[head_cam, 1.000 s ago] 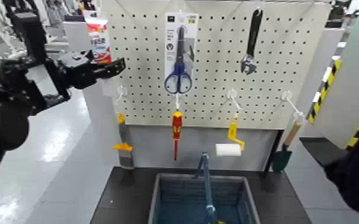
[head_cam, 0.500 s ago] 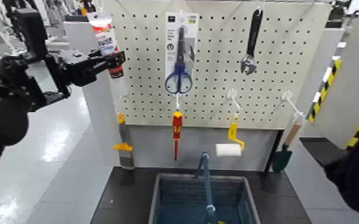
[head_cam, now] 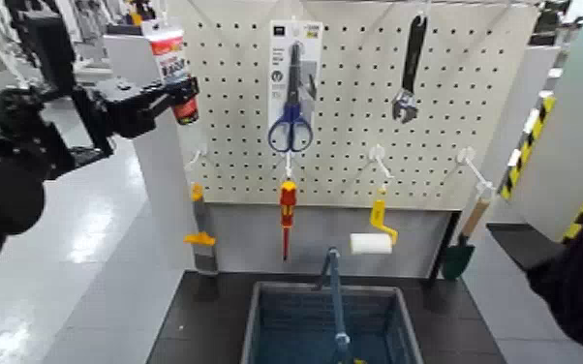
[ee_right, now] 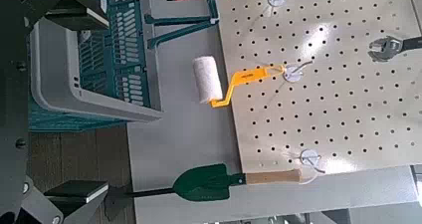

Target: Put the red glue tube into the crate.

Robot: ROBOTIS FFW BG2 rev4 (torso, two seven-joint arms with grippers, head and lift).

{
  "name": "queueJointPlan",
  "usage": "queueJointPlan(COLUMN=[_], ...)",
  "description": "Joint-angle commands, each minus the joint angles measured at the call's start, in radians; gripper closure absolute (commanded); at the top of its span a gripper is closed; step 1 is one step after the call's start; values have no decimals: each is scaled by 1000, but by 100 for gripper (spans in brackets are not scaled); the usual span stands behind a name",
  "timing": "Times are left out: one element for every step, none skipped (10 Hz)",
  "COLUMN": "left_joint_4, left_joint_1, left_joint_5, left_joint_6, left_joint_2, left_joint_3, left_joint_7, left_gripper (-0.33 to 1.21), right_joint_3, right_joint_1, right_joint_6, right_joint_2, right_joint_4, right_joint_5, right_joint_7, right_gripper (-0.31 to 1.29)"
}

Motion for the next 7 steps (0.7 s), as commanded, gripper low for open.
queueJointPlan(left_joint_4=[-4, -6, -18, -55, -115, -164, -227], left_joint_1=[-2, -2, 0, 0, 3, 4, 21], left_joint_5=[0, 0, 3, 14, 35, 72, 92], left_joint_6=[-4, -6, -9, 5, 20, 28, 51], left_joint_2=[1, 1, 1, 2, 1, -1, 2], left_joint_3=[3, 4, 7, 6, 1, -17, -7], left_joint_7=[1, 1, 8, 14, 34, 66, 89], left_gripper=[113, 113, 113, 113, 113, 113, 113], right_joint_3=[0, 0, 0, -2, -2, -6, -3], right_joint_1=[0, 0, 0, 0, 0, 3, 3], right_joint_6=[0, 0, 0, 0, 0, 0, 2], right_joint_2=[115, 115, 115, 115, 117, 120, 118], right_joint_4=[0, 0, 0, 0, 0, -2, -2], right_joint_5=[0, 0, 0, 0, 1, 1, 1], right_joint_7=[2, 2, 2, 2, 2, 2, 2], right_gripper=[16, 16, 16, 16, 16, 17, 17])
